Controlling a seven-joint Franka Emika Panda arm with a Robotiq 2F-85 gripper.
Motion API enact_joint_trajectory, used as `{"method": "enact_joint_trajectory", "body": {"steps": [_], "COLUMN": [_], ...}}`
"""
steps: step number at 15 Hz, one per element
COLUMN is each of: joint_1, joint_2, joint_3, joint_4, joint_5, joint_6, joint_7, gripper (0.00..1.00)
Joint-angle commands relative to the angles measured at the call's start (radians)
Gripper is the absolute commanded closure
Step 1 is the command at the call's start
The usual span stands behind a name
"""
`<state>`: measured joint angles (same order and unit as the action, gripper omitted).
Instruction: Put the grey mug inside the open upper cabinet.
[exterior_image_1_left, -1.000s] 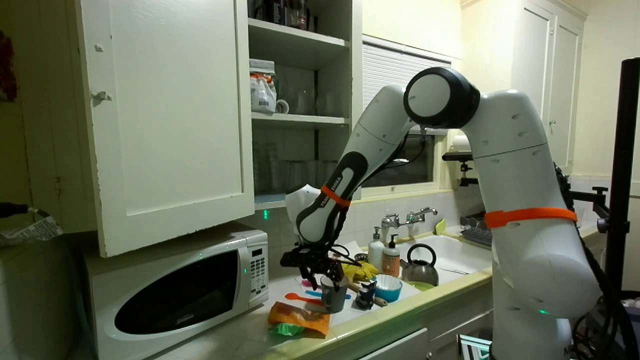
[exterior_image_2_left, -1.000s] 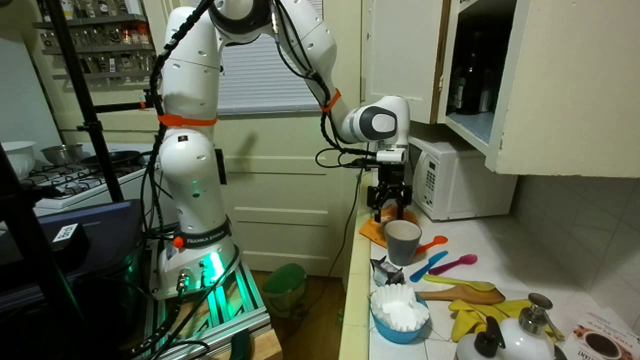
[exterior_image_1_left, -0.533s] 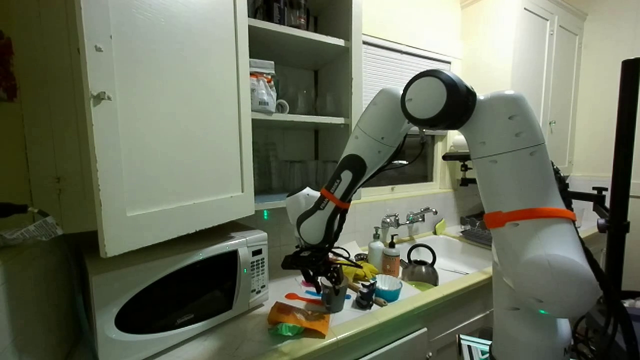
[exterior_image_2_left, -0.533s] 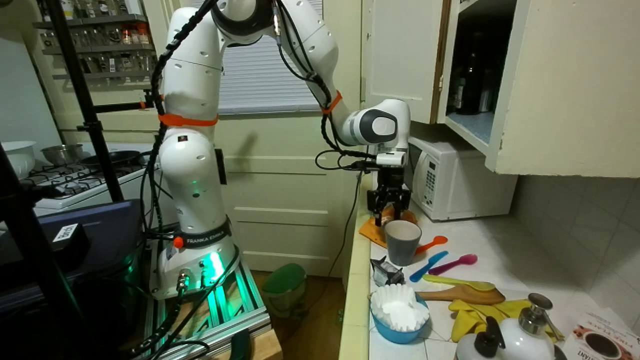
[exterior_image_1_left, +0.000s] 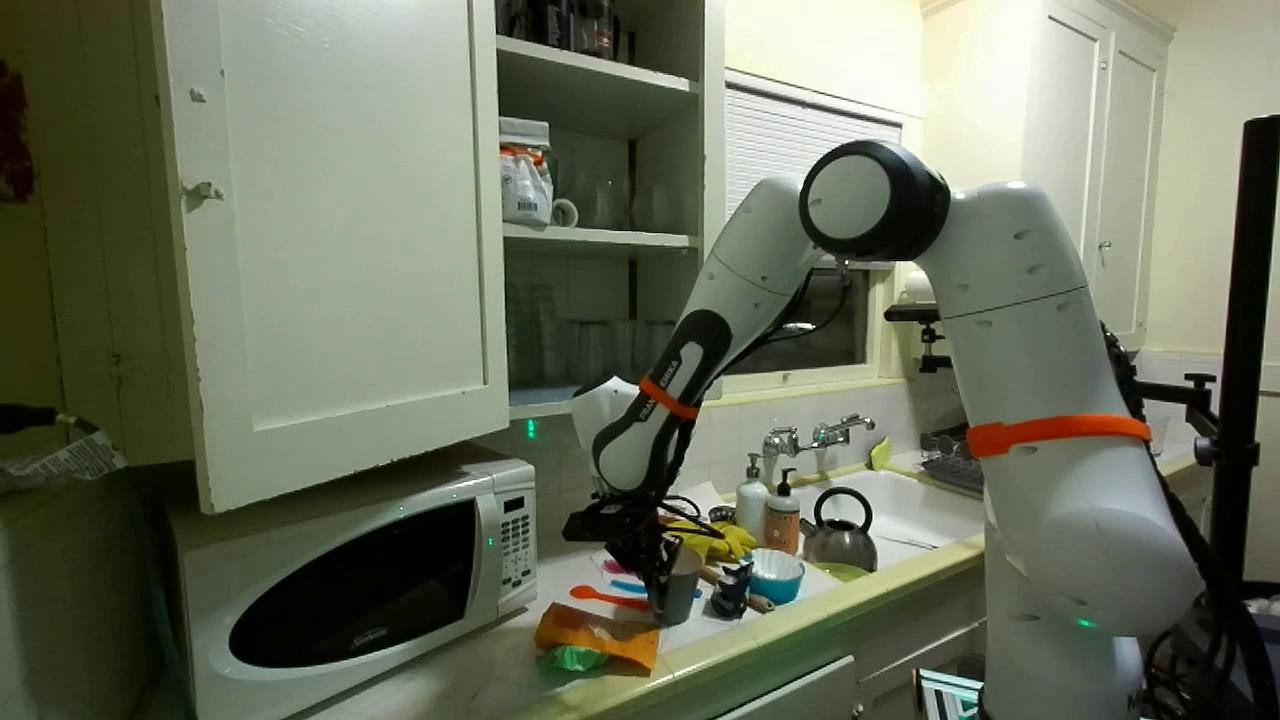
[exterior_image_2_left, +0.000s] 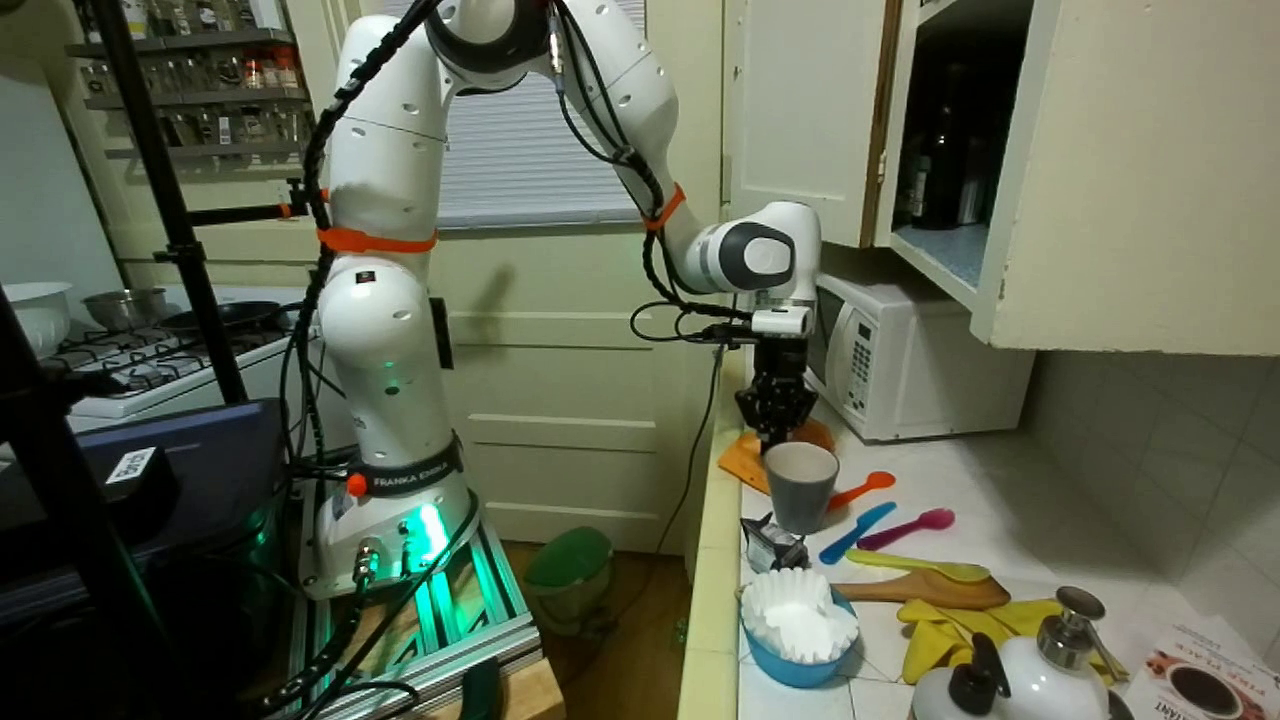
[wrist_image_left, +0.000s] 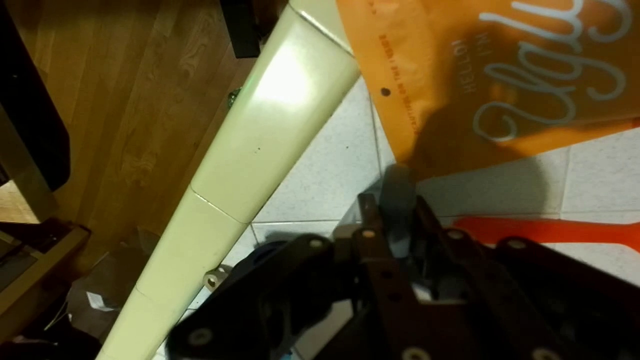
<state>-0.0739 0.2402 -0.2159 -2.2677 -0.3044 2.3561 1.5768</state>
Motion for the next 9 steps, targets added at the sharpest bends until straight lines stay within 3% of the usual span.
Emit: {"method": "enact_joint_trajectory", "body": {"steps": [1,9], "joint_1": [0.002,0.002], "joint_2": [-0.003,-0.074], "joint_3": [-0.006,-0.011], "joint_4": [-0.003,-0.015], "joint_5": [0.001,-0.054], "joint_6": [-0.002,-0.015], "joint_7": [-0.011,-0.055], "gripper": [0.96,0.95]}}
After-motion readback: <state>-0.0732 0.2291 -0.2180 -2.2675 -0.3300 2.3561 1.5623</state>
